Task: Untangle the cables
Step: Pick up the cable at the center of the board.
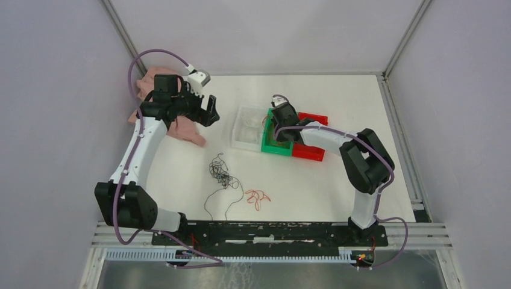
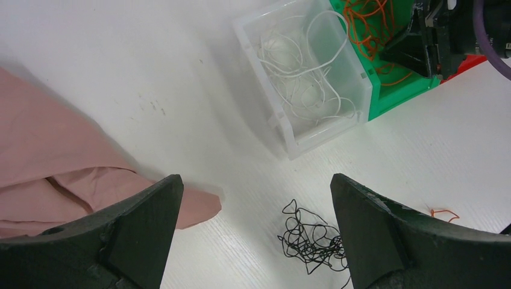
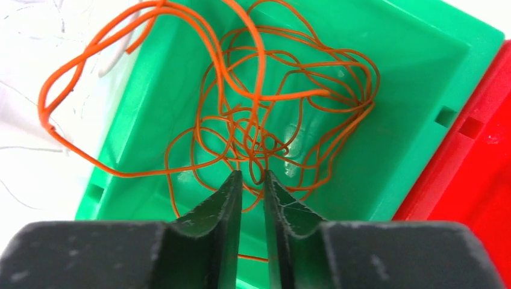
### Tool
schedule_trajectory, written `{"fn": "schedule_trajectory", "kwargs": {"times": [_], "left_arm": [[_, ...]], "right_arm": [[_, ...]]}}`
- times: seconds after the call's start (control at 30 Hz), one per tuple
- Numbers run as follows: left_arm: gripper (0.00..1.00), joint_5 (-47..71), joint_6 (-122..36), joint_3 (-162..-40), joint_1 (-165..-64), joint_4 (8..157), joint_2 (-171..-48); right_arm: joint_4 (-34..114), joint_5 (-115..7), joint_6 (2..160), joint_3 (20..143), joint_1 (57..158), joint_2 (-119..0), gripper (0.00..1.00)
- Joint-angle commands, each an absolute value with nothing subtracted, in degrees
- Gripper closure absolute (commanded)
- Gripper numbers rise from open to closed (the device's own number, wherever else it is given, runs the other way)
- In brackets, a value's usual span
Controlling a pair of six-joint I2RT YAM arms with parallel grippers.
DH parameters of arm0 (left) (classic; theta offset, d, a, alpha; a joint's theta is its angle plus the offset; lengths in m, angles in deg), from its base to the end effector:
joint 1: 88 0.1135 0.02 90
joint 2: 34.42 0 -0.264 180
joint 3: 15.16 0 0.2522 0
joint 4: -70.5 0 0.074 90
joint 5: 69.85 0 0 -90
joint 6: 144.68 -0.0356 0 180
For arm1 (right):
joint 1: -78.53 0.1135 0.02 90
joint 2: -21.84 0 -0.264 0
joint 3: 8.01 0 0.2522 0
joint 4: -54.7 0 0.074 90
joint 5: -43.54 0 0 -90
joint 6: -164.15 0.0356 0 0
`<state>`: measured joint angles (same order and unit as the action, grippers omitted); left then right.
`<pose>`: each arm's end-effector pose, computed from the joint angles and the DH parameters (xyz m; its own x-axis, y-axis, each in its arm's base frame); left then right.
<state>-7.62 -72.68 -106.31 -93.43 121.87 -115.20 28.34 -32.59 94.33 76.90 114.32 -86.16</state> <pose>0.3025 -0.0454 0.3503 -0.4871 0.3210 -0.8122 0.6144 0.7869 -0.0575 0.3328 0.2294 0.1832 -0.7308 -0.1140 -0.6730 -0.2016 0.9780 0.0533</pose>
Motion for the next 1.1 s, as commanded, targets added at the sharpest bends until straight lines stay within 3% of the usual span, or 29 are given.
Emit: {"fn": "schedule_trajectory", "kwargs": {"times": [0.0,0.17,0.4,0.9,1.07], "left_arm": [[0.01,-8.7,-74.7,-106.5,-92.6,121.2,-113.0],[0.01,-8.7,-73.5,-107.1,-91.6,121.2,-113.6],[0.01,-9.5,-73.6,-107.6,-90.3,121.1,-113.0],[0.01,-12.3,-73.9,-107.9,-86.6,121.4,-112.3],[0.01,-12.3,-74.1,-108.2,-86.3,121.5,-112.2]], "right_arm": [[27.3,-31.2,94.1,78.1,114.8,-83.5,0.69],[23.8,-31.0,94.3,79.1,114.8,-78.5,0.53],[18.7,-30.4,94.0,83.6,114.8,-74.5,0.39],[20.1,-31.0,90.2,89.4,117.7,-80.6,0.35],[20.6,-30.1,90.3,91.0,118.2,-84.1,0.46]]}}
